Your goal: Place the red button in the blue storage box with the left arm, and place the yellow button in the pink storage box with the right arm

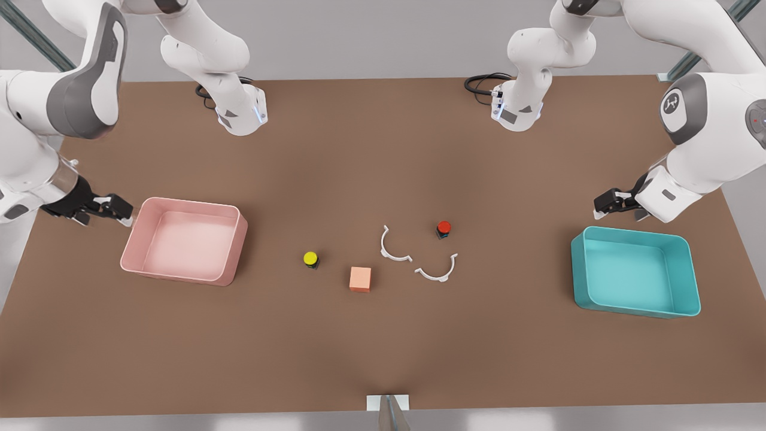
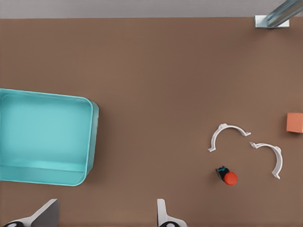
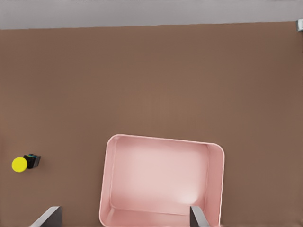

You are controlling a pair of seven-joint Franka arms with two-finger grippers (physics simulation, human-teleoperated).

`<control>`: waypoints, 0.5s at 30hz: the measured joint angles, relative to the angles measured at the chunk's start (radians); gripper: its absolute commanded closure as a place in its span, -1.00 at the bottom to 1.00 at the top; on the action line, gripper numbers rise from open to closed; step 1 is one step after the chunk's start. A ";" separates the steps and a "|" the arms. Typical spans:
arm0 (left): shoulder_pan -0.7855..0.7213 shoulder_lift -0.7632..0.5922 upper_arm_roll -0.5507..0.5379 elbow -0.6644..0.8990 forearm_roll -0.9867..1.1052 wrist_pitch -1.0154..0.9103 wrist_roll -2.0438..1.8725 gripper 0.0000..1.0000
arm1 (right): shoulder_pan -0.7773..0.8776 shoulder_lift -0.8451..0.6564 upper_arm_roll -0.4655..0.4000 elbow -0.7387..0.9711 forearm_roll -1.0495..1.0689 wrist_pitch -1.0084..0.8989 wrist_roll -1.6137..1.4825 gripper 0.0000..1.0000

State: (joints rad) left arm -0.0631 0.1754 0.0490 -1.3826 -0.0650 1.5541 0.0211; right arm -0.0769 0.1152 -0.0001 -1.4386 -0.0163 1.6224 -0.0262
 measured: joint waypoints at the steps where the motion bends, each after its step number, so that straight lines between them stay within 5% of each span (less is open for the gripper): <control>1: 0.000 0.000 0.000 0.000 0.000 0.000 0.000 -1.00 | -0.007 0.000 -0.001 0.003 0.002 -0.005 -0.002 -1.00; 5: -0.069 0.020 -0.003 -0.063 -0.017 0.024 -0.013 -1.00 | -0.006 0.026 0.019 0.001 0.008 -0.023 -0.010 -1.00; 15: -0.344 -0.024 -0.006 -0.637 -0.103 0.497 -0.179 -1.00 | 0.015 0.196 0.138 0.000 0.027 -0.036 -0.019 -1.00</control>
State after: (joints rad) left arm -0.4073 0.1519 0.0431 -2.0195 -0.1680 2.0509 -0.1581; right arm -0.0622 0.3111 0.1378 -1.4391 0.0106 1.5865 -0.0456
